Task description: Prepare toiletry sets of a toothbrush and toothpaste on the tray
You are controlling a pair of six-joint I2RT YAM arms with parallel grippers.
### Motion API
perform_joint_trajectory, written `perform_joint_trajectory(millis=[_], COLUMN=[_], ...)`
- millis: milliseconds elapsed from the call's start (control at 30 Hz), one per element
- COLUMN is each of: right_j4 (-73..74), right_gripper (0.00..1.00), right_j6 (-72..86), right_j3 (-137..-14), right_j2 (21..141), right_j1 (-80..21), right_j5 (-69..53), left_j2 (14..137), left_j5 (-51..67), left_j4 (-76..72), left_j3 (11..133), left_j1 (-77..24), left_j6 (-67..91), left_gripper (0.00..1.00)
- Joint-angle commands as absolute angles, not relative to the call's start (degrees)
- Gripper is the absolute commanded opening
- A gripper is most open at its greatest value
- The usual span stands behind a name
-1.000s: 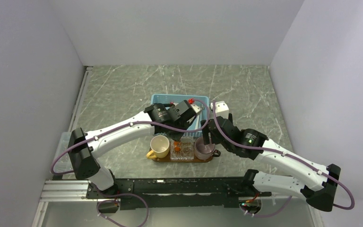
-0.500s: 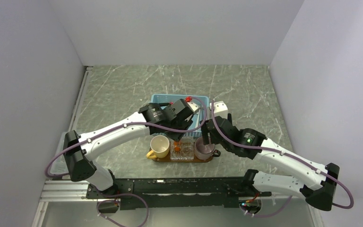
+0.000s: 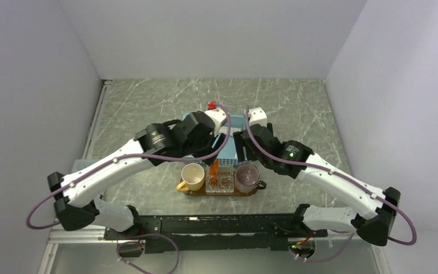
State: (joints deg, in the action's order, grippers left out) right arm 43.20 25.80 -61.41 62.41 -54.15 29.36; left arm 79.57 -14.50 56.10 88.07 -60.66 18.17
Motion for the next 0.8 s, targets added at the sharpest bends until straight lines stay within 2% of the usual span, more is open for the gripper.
perform_joint_trajectory(millis=[0, 233, 367, 767], right_j4=[40.4, 37.1, 36.7, 34.3], right_gripper=[0.8, 0.8, 0.8, 0.79], right_j6=[22.0, 18.2, 17.8, 18.3], right_j3=[-67.6, -73.5, -77.6, -88.1], right_j2=[67.1, 75.1, 81.7, 100.6], right_j1=[-51.9, -45.8, -43.5, -39.5], right_j5=[27.4, 20.6, 17.2, 8.9], left_j2=[73.7, 69.1, 66.3, 59.0], left_j5=[-18.2, -21.4, -23.4, -23.9], left_j4=[54.0, 54.7, 53.7, 50.9], left_j3=[90.4, 89.3, 86.9, 77.8], left_j1=[-60.5, -59.8, -58.9, -56.5], left_j6=[16.7, 15.3, 14.8, 11.9], left_gripper=[0.75, 0.87, 0.99, 0.99])
